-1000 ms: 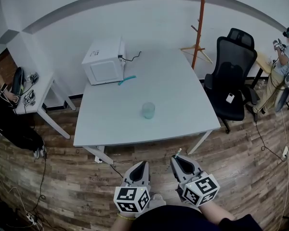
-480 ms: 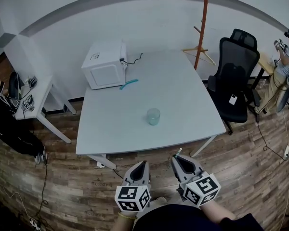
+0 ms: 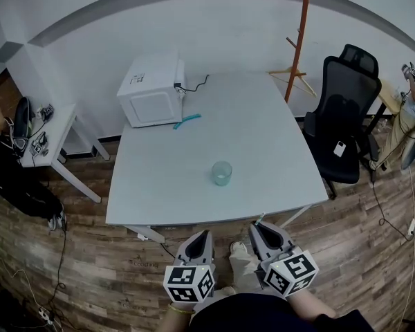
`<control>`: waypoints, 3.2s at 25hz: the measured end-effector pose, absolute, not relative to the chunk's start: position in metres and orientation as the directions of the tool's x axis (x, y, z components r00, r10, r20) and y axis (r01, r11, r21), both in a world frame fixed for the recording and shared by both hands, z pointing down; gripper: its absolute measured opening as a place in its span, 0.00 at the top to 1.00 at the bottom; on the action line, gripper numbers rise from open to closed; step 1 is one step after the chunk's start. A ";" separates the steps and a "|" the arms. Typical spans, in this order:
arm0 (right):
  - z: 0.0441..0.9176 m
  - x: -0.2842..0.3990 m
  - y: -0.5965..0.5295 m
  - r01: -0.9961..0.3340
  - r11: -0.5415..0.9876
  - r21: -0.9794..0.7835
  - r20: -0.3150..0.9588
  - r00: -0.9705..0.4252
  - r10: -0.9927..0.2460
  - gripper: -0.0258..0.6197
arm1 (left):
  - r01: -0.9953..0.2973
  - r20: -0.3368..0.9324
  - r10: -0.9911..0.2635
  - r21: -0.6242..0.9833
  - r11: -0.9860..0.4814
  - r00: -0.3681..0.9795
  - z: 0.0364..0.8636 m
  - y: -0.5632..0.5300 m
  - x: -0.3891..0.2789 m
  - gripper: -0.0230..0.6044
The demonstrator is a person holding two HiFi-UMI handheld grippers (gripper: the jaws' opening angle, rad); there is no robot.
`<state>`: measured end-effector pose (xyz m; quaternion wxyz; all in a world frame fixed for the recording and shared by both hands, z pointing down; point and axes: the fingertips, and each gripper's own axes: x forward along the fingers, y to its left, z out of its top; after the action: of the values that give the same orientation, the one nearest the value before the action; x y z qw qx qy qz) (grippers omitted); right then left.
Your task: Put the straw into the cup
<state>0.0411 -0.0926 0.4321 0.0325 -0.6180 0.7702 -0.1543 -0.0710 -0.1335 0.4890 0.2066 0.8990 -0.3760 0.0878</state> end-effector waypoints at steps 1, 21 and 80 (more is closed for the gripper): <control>0.432 0.043 -0.099 -0.940 0.196 -0.279 0.136 -0.241 -0.961 0.91 | -0.718 0.316 -0.645 0.308 -0.624 0.696 0.490 -0.139 -0.070 0.94; 0.429 0.099 -0.222 -0.909 0.285 -0.303 0.148 -0.341 -0.928 0.91 | -0.773 0.331 -0.699 0.303 -0.558 0.634 0.482 -0.247 -0.014 0.94; 0.549 0.092 -0.381 -0.821 0.462 -0.334 0.338 -0.562 -0.755 0.91 | -0.927 0.526 -0.766 0.265 -0.263 0.368 0.586 -0.337 -0.018 0.94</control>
<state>0.0922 -0.3810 0.5489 -0.0711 -0.4625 0.8521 -0.2347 -0.0176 -0.3368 0.5857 0.2726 0.7809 -0.5423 0.1478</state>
